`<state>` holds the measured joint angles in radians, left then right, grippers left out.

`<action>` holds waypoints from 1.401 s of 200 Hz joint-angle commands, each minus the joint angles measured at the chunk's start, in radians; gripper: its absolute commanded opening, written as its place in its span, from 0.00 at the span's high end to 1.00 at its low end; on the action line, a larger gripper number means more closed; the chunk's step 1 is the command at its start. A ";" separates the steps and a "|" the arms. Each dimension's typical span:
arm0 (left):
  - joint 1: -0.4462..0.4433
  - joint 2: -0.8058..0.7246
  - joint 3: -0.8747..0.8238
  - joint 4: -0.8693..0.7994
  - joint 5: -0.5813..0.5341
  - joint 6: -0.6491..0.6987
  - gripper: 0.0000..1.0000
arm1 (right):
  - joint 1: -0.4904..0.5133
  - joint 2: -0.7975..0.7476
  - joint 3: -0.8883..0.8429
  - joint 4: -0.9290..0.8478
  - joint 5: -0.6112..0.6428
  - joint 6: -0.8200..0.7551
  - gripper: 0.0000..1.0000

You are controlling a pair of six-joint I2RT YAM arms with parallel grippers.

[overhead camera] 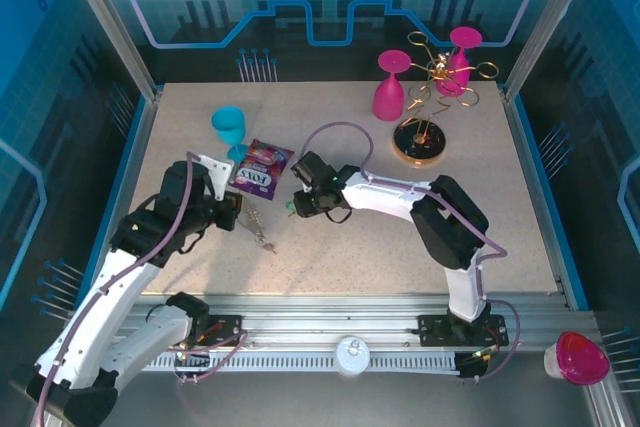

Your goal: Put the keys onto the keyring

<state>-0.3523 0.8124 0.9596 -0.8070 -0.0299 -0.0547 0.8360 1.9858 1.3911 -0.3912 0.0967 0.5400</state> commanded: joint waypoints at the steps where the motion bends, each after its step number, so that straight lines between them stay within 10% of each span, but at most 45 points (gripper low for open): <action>1: 0.009 -0.010 -0.004 0.047 -0.007 -0.022 1.00 | -0.017 0.037 0.045 -0.023 -0.012 0.067 0.71; 194: 0.009 -0.043 -0.047 0.128 0.027 0.012 1.00 | -0.045 0.014 0.037 0.038 -0.088 0.036 1.00; 280: 0.007 0.079 -0.083 0.347 0.270 0.125 1.00 | -0.008 -0.362 -0.256 -0.524 -0.004 -0.203 1.00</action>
<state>-0.3523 0.8474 0.8848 -0.5766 0.1329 0.0269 0.8051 1.6444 1.2205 -0.6613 0.0498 0.4034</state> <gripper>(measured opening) 0.049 0.058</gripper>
